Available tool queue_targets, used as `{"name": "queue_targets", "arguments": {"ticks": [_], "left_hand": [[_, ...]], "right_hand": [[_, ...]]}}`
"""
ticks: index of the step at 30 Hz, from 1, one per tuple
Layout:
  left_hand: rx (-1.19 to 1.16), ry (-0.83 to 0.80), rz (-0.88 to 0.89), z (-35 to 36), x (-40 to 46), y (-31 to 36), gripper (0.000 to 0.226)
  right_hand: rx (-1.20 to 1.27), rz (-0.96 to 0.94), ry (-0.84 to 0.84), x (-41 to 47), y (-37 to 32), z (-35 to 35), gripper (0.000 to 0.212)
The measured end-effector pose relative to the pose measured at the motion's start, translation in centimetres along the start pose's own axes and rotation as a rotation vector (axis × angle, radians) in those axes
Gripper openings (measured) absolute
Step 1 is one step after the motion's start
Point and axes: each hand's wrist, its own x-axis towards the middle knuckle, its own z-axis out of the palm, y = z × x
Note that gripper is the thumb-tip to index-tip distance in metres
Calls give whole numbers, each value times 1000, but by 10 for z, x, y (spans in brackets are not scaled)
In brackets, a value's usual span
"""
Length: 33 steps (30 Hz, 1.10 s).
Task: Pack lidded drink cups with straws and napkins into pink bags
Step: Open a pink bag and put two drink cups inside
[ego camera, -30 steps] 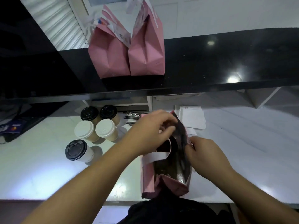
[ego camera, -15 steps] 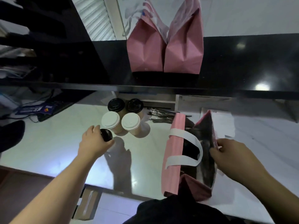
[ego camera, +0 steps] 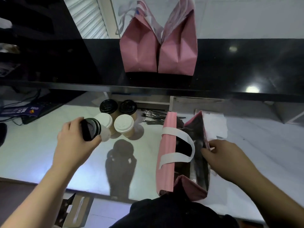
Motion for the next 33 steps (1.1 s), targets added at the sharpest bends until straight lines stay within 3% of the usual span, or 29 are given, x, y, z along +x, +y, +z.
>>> {"name": "queue_targets", "arguments": {"ticks": [3,5,9,13,17,21,27,33], "left_hand": [[-146,118,243,-36,-6,49,82],[-250,104,370,-55,-14,89,85],[-330,-197,685,-60,-42,167,83],[-69,-507,962,-23,-53,215,84],[91,-740,1007,18,-51,237,85],[267,-859,1029,53,-61,244,84],[506,-742,1110,85,-75,224,81],[556,-725,1090,107,-83,210,84]], "right_hand": [[21,-10,17,-1,4,-2,29],[38,-16,23,-3,7,-2,29],[58,-15,22,-8,15,-1,29],[45,-13,24,-14,22,-3,31],[53,7,62,-17,28,0,33],[23,5,58,-20,33,0,26],[46,14,64,-24,40,-4,26],[38,-7,80,-26,40,-1,29]]}}
